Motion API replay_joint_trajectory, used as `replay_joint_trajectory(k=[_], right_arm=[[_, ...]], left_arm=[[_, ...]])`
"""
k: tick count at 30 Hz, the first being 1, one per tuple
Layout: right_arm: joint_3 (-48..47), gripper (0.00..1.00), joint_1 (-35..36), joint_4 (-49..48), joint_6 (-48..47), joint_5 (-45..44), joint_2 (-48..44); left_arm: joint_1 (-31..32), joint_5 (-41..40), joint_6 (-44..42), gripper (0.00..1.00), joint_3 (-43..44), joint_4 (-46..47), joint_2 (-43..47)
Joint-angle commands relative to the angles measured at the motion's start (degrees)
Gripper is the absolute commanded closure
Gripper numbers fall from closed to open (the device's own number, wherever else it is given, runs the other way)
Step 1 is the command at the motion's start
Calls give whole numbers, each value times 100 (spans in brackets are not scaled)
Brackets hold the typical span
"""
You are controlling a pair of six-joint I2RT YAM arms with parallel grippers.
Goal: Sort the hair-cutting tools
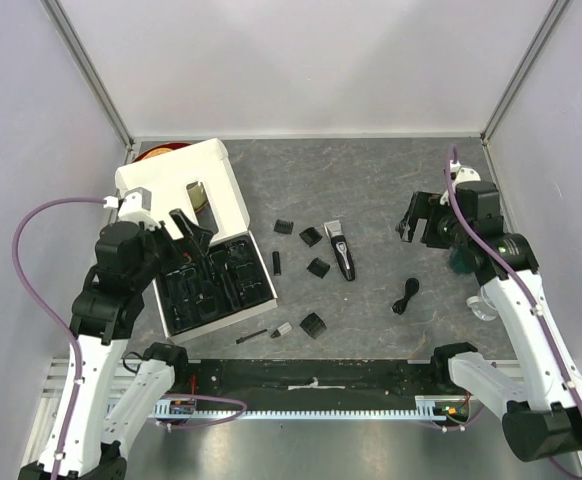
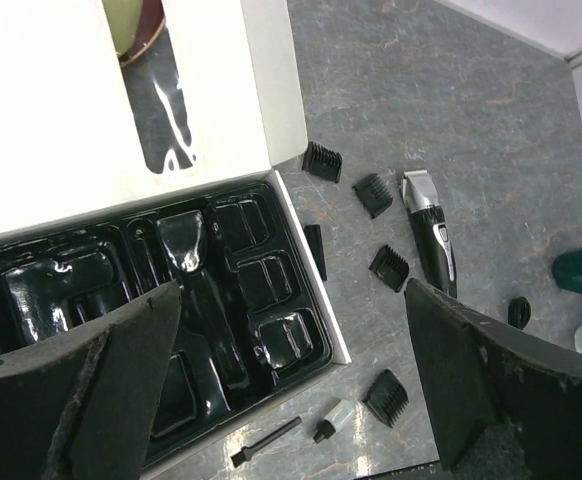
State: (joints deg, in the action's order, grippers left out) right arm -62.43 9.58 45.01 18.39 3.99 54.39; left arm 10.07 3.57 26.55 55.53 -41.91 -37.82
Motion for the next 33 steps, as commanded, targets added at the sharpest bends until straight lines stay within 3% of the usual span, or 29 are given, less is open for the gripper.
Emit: replay_joint_trajectory(k=[1, 10, 14, 20, 26, 33], right_arm=[[-41, 7, 43, -107, -46, -153, 422], [283, 12, 930, -484, 85, -618, 880], [469, 10, 1746, -1029, 296, -785, 1423], [-57, 9, 2319, -1346, 112, -1242, 2731], [-603, 12, 2531, -1513, -2, -1594, 3928], [-840, 15, 2645, -1619, -11, -1673, 4641]], left_arm=[[-31, -340, -219, 0, -173, 296, 275], [-31, -796, -159, 0, -982, 1141, 1022], [-31, -1051, -167, 0, -912, 1027, 856], [-31, -1122, -299, 0, -745, 913, 286], [-22, -1148, -571, 0, -640, 1123, 12], [-22, -1184, -765, 0, -727, 1352, 73]])
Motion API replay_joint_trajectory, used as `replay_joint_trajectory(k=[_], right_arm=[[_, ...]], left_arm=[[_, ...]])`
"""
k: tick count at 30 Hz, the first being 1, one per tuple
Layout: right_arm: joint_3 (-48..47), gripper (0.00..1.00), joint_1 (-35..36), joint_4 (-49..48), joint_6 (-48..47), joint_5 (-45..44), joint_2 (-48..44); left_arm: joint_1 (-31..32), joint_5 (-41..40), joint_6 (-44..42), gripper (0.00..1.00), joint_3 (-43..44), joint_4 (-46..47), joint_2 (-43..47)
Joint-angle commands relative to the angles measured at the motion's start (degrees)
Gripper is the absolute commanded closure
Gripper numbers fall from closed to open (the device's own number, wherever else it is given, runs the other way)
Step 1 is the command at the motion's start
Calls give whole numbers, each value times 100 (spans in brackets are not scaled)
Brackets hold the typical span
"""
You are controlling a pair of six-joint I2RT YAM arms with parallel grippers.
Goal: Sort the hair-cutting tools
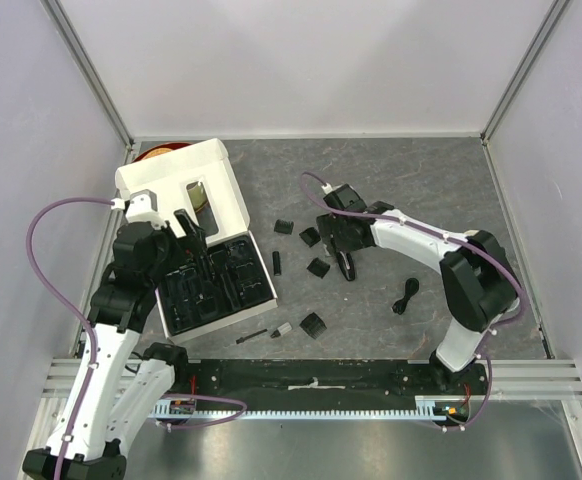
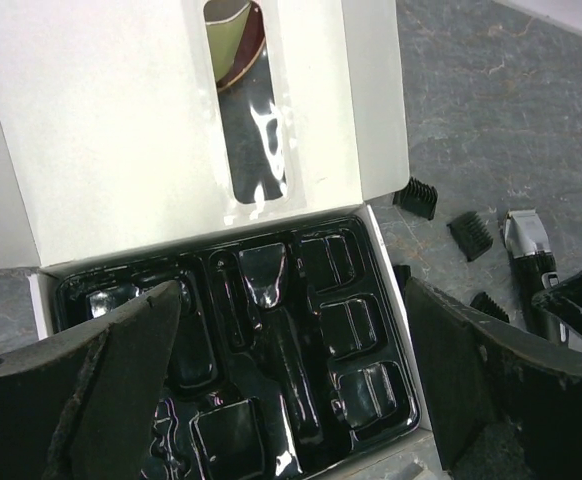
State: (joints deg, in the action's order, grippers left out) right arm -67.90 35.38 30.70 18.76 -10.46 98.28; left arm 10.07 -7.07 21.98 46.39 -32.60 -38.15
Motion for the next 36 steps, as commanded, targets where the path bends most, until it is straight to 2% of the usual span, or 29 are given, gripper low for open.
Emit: replay_joint_trajectory(k=[1, 14, 15, 20, 23, 24, 26, 36], right_arm=[[-312, 17, 75, -187, -31, -237, 297], [-452, 33, 154, -257, -101, -598, 851], [-470, 39, 154, -249, -92, -633, 877], [-479, 51, 145, -257, -92, -738, 833], [-488, 61, 154, -266, -101, -677, 877], [-487, 69, 154, -266, -110, -651, 868], [-470, 73, 154, -266, -101, -624, 798], [-759, 76, 338, -135, 118, -45, -177]], left_arm=[[-22, -110, -308, 0, 160, 447, 141], [-31, -259, -396, 1, 81, 553, 158], [-31, -321, -396, 1, 63, 553, 176], [-31, -453, -387, 1, 19, 553, 291], [-40, -453, -387, 1, 10, 544, 282], [-40, -453, -387, 1, 19, 553, 273], [-40, -462, -378, 1, 19, 518, 264], [-31, -602, -335, 1, -7, 421, 273]])
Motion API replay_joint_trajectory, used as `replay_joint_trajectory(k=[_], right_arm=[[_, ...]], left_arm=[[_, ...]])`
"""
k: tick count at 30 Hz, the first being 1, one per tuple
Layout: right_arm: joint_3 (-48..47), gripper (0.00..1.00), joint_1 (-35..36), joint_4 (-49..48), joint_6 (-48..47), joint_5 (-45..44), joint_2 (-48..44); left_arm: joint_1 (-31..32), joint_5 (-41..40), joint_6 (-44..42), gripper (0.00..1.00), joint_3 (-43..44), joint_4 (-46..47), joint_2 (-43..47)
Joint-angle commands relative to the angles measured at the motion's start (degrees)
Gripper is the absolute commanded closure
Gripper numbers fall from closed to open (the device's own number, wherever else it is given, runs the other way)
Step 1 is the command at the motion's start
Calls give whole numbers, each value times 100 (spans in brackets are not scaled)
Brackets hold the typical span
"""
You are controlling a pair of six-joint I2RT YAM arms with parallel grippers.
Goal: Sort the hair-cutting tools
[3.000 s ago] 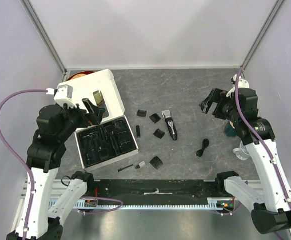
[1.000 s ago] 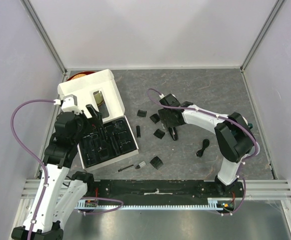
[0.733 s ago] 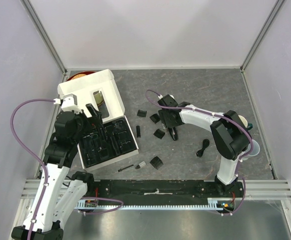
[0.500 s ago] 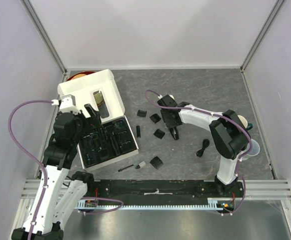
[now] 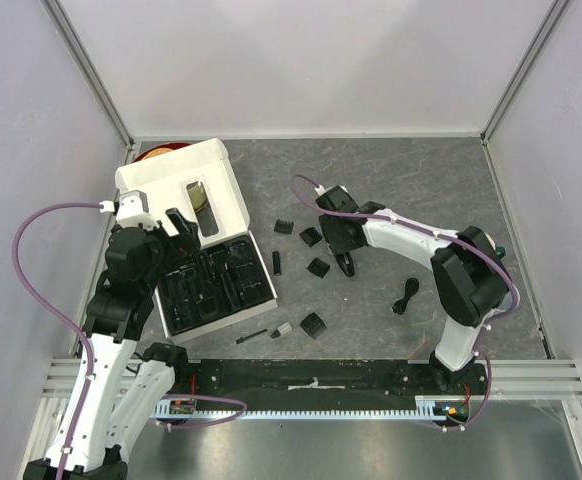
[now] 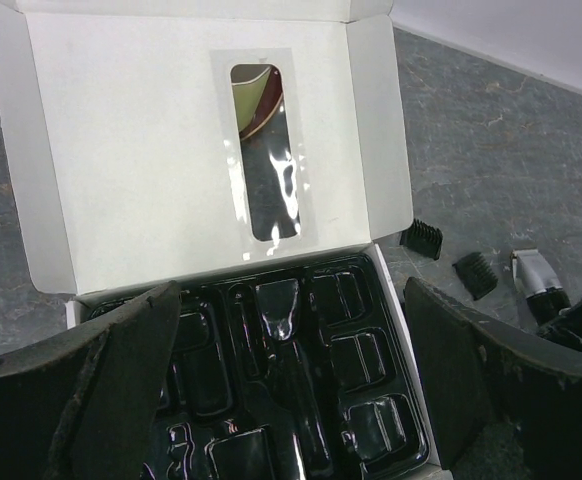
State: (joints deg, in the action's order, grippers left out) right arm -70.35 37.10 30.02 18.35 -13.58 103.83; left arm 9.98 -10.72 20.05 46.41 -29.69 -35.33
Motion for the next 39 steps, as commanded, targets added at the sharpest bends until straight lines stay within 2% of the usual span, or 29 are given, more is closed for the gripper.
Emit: replay_joint_trajectory(k=[1, 7, 14, 15, 18, 20, 27, 39], right_arm=[[-567, 76, 235, -40, 195, 373, -881], [-770, 77, 735, -206, 687, 567, -1373], [-586, 81, 1808, -1618, 1381, 682, -1515], [-498, 81, 1931, -1814, 1504, 656, -1489], [-436, 83, 2353, -2482, 1671, 559, -1235], [-515, 84, 2591, -2746, 1812, 497, -910], [-1059, 88, 3048, -2967, 2190, 190, 180], [-1473, 89, 3286, -3046, 2410, -803, 928]], left_arm=[[-22, -237, -133, 2, 8, 113, -35], [-22, -246, -107, 2, 43, 60, -97], [-31, -290, -28, 2, 157, -89, -70], [-22, -508, 16, 5, 184, -159, -62], [-31, -1534, 411, 5, 289, -588, -97], [-31, -1740, 482, 5, 333, -687, -53], [-31, -1890, 508, 5, 263, -705, 88], [-31, -1907, 464, 5, 149, -626, 167]])
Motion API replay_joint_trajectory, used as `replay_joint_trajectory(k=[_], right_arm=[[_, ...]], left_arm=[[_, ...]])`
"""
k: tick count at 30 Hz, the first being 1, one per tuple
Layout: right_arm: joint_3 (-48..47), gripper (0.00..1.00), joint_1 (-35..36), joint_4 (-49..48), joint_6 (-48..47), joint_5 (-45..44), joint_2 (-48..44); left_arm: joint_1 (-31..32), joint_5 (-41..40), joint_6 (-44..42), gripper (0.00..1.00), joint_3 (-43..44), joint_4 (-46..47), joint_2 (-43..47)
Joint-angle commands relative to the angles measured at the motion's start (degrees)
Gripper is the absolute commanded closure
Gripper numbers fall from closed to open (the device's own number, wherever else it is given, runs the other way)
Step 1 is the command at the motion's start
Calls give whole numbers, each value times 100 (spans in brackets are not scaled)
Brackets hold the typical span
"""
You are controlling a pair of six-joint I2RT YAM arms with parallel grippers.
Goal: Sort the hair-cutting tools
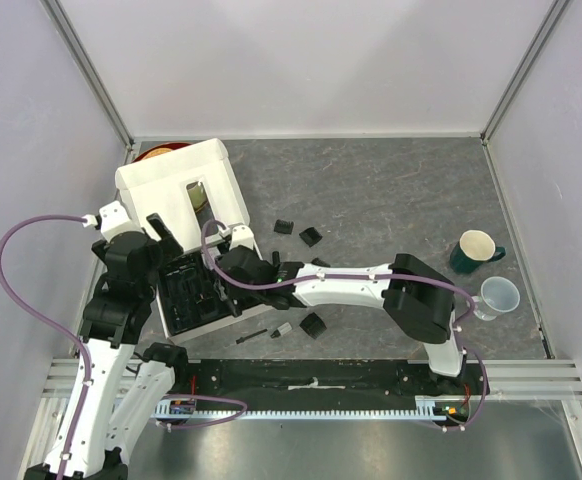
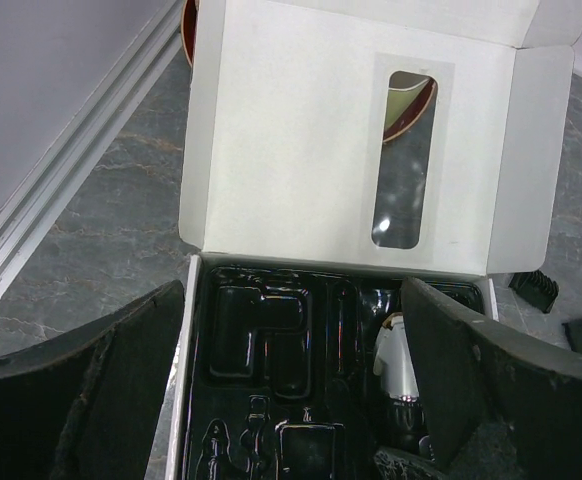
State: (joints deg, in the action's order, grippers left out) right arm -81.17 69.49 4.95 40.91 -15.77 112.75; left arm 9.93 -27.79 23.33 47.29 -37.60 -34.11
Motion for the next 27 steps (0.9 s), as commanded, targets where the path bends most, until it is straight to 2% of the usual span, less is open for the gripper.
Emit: replay_joint_trajectory(k=[1, 14, 27], right_arm=[[-409, 89, 55, -539, 146, -681, 63], [-778, 89, 293, -153, -83, -1604, 537], [-1094, 68, 398, 340, 31, -1895, 880]], left_arm=[[-27, -209, 128, 5, 53, 166, 53], [-27, -183, 75, 5, -27, 271, 133], [-27, -183, 66, 5, -44, 289, 159]])
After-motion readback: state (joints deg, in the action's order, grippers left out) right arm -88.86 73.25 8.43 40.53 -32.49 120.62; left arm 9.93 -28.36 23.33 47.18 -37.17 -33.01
